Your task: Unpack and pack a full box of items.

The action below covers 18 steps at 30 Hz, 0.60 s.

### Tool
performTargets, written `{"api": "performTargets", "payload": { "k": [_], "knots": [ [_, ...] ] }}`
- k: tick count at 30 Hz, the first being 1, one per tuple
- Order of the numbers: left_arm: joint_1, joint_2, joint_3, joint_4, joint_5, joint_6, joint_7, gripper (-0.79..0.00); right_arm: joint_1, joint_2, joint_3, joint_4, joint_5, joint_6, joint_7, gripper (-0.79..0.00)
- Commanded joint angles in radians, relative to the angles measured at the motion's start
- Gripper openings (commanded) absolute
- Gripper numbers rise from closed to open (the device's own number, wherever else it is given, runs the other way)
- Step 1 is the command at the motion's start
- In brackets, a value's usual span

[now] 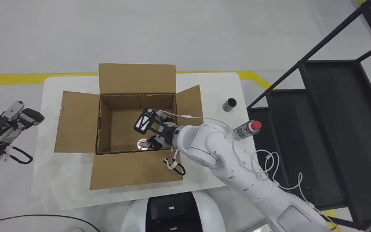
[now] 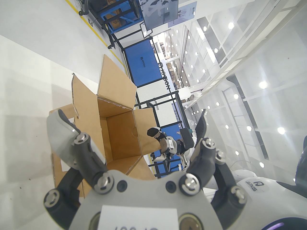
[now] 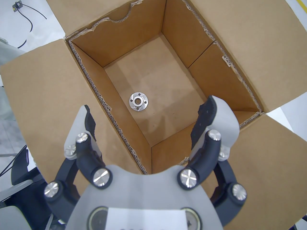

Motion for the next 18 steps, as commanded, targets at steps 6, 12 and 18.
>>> {"api": "performTargets", "payload": {
  "k": [6,12,18],
  "knots": [
    [0.000,0.000,0.000,0.000,0.000,0.000,0.000,0.000,0.000,0.000,0.000,0.000,0.000,0.000,0.000,0.000],
    [0.000,0.000,0.000,0.000,0.000,0.000,0.000,0.000,-0.003,0.000,0.001,0.003,0.001,-0.002,-0.010,0.000],
    [0.000,0.000,0.000,0.000,0.000,0.000,0.000,0.000,0.052,-0.005,0.002,0.082,0.042,-0.079,-0.021,0.000]
  ]
}}
